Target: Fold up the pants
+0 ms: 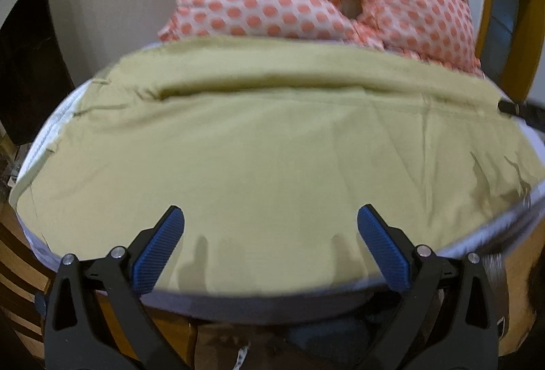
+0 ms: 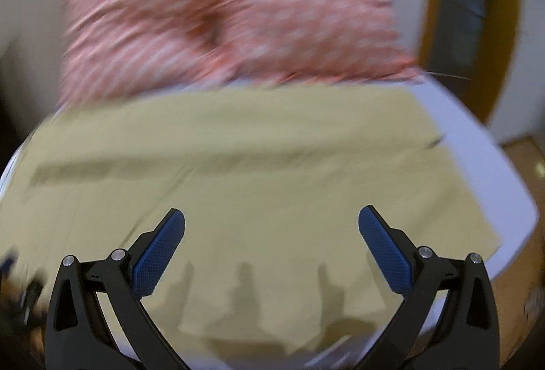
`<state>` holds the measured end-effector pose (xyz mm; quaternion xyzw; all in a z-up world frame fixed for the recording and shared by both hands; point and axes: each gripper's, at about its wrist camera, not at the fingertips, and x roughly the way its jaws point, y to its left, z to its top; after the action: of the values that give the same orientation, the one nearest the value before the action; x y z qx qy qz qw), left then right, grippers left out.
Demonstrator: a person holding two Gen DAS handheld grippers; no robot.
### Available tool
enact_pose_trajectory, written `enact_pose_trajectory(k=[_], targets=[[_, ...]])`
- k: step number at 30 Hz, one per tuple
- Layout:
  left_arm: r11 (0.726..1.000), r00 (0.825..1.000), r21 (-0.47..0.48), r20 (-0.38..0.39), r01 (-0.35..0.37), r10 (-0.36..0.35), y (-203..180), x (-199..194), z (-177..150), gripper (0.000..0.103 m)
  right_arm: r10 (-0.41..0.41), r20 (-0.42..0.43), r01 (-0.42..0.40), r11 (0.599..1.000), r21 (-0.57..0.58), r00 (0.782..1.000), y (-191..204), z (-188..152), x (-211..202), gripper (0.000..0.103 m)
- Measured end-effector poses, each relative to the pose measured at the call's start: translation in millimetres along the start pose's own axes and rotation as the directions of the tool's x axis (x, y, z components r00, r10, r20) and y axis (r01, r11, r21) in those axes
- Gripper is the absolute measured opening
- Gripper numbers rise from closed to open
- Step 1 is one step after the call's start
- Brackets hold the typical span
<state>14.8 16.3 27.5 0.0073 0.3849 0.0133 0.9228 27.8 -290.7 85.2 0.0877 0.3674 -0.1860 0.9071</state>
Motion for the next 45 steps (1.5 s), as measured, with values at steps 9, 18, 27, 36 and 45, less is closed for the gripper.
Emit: enact_pose_trajectory(k=[9,18,27,36,45], targets=[[0.995,0.997,-0.082,0.061,0.061,-0.056,25,13,35,0.101,-0.171,-0.297,0.306,0.809,0.502,0.939,-107,133,176,0.072],[0.997,0.997,-0.071,0.079,0.030,-0.024,32,26,41,0.101,-0.373,-0.375,0.519,0.720,0.461,0.849,-103,165,249,0.081],[0.984,0.993,-0.141,0.069,0.109,-0.100,53,32,42,0.101,-0.206,-0.141,0.250,0.807,0.535,0.968,-132,140,221,0.002],[0.897,0.938,-0.290,0.197,0.335,-0.286,97,10,36,0.101,0.149,0.248,-0.273,0.748,0.605,0.957,-175,41,46,0.001],[0.936,0.938,-0.187,0.238,0.297,-0.250,85,-11,62,0.101,0.252,0.101,-0.242,0.632,0.736,0.963,-197,-69,-7,0.021]])
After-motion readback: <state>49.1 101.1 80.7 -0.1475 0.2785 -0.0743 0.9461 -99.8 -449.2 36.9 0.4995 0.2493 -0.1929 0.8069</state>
